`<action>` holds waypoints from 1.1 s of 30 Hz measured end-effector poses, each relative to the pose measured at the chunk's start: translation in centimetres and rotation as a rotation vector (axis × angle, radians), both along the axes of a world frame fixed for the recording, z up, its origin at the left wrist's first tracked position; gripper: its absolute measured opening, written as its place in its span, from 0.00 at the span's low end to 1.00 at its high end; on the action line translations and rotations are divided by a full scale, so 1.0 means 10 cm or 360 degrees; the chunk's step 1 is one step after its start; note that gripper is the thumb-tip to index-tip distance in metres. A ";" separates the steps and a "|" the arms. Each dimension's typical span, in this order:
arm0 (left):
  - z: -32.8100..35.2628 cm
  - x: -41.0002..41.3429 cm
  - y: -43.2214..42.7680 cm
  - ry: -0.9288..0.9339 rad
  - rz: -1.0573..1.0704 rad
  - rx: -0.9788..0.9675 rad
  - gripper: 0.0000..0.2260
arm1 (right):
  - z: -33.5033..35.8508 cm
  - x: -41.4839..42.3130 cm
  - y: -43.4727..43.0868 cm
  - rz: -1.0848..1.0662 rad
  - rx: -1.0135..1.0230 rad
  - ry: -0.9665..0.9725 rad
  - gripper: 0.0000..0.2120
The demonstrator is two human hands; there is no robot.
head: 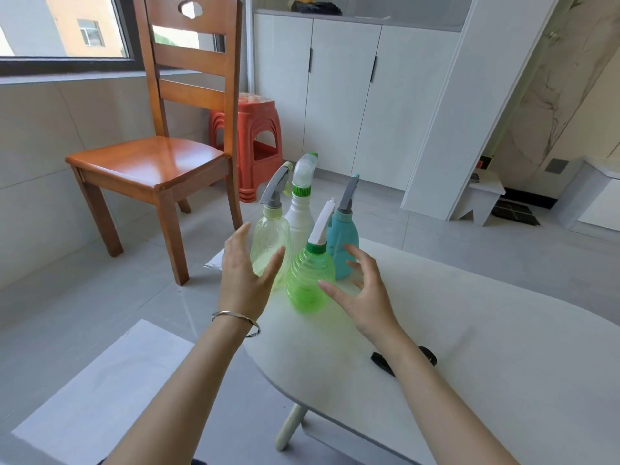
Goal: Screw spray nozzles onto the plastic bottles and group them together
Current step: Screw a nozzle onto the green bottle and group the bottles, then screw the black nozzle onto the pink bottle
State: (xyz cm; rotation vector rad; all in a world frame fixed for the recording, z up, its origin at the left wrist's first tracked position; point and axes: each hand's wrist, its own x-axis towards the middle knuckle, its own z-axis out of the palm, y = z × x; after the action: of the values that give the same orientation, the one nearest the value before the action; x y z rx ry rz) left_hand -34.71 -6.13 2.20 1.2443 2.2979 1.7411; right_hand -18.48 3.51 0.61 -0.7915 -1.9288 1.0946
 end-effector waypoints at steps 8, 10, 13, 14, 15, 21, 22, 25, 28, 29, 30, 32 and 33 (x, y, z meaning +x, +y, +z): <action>0.13 0.79 -0.21 0.0134 -0.0225 0.0307 0.19 | 0.44 0.67 -0.08 -0.0089 0.0264 0.0014 0.24; 0.11 1.01 -0.18 0.0143 -0.0336 0.0273 0.19 | 0.55 0.92 -0.07 -0.0129 0.0392 -0.0029 0.24; 0.07 1.35 -0.04 0.0121 -0.0480 0.0131 0.22 | 0.65 1.35 -0.04 -0.0235 0.0506 -0.0096 0.24; 0.06 1.47 0.02 0.0126 -0.0527 0.0077 0.23 | 0.67 1.50 -0.03 -0.0267 0.0527 -0.0117 0.24; 0.07 1.58 0.09 0.0148 -0.0572 0.0027 0.24 | 0.68 1.65 -0.01 -0.0300 0.0544 -0.0141 0.24; 0.03 2.25 0.52 0.0291 -0.0782 -0.0252 0.31 | 0.64 2.56 0.09 -0.0559 0.0594 -0.0401 0.30; 0.02 2.35 0.57 0.0301 -0.0802 -0.0281 0.31 | 0.63 2.70 0.10 -0.0617 0.0637 -0.0450 0.31; -0.03 2.65 0.70 0.0320 -0.0861 -0.0327 0.32 | 0.61 3.08 0.11 -0.0830 0.0837 -0.0576 0.34; -0.08 2.89 0.76 0.0339 -0.0917 -0.0360 0.32 | 0.53 3.44 0.13 -0.1036 0.0959 -0.0569 0.36; -0.09 2.95 0.78 0.0348 -0.0926 -0.0369 0.32 | 0.50 3.55 0.14 -0.1104 0.0982 -0.0570 0.37; -0.11 3.01 0.80 0.0356 -0.0933 -0.0376 0.32 | 0.46 3.65 0.15 -0.1169 0.0990 -0.0580 0.38; -0.13 3.09 0.83 0.0366 -0.0953 -0.0397 0.32 | 0.40 3.84 0.18 -0.1273 0.0948 -0.0612 0.41; -0.13 3.13 0.84 0.0366 -0.0964 -0.0410 0.32 | 0.38 3.92 0.20 -0.1309 0.0908 -0.0611 0.43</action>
State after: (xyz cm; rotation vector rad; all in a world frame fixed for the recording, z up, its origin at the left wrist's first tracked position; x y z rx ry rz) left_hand -3.42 2.25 0.88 1.8917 1.8570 1.1137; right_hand 20.69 5.52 4.39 -1.3334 -1.7740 -0.1077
